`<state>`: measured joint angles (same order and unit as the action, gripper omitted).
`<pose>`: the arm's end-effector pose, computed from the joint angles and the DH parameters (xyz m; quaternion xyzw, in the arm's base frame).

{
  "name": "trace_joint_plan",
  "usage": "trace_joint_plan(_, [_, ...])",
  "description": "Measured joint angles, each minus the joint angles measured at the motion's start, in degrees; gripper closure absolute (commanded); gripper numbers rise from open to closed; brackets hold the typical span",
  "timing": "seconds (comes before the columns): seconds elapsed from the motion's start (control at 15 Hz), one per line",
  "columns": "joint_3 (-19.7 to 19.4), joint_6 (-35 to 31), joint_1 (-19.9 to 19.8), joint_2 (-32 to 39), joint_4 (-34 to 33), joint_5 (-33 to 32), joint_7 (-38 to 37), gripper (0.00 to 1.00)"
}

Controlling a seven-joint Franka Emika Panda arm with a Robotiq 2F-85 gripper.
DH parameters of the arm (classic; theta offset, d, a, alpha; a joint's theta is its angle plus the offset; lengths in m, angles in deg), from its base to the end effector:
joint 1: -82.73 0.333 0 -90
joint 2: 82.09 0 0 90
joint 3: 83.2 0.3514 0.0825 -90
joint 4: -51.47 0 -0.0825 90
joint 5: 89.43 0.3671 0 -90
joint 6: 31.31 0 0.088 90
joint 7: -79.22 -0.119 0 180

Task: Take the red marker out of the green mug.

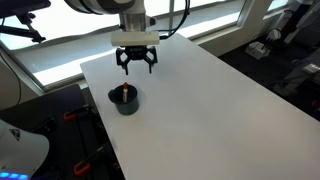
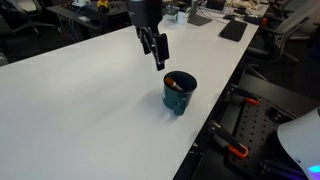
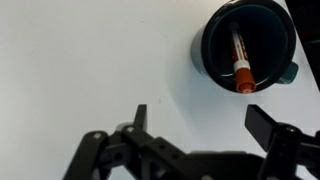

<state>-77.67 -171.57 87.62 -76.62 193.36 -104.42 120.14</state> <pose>0.4488 0.0806 0.2817 0.8466 0.5238 -0.0776 0.0540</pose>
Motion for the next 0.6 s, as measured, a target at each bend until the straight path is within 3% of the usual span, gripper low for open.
trace_joint_plan(0.6, [1.46,-12.83,1.46,-5.36,13.07,0.18,-2.25,0.0])
